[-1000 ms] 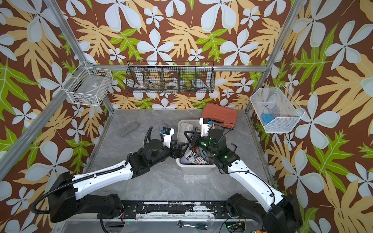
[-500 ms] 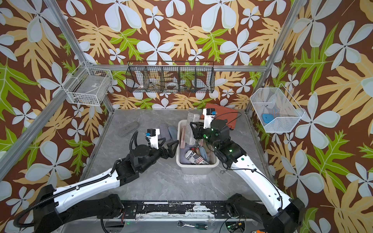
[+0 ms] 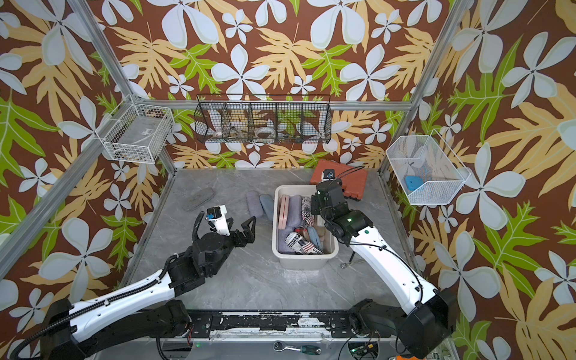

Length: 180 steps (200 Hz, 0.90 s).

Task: Put the glasses cases into the storage boxes
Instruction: Place the glasses case in the storage box.

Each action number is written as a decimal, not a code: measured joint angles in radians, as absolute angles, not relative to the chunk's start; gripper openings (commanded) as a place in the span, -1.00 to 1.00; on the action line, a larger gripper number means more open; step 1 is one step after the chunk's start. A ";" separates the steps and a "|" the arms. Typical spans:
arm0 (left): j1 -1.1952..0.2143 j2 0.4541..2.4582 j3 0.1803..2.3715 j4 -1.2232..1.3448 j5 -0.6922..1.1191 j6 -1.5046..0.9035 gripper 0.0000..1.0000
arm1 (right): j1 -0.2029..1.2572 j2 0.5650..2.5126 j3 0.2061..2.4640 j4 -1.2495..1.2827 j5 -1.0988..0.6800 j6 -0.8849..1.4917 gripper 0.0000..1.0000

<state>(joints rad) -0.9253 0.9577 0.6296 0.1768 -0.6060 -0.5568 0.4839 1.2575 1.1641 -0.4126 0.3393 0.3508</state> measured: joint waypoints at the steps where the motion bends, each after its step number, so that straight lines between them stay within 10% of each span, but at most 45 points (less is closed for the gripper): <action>1: -0.925 0.958 0.630 0.176 -0.607 -0.557 1.00 | 0.484 1.260 1.164 -0.413 0.341 0.350 -0.42; 180: -0.900 1.005 0.636 0.130 -0.617 -0.570 1.00 | 0.472 1.481 1.162 -0.403 0.421 0.336 -0.09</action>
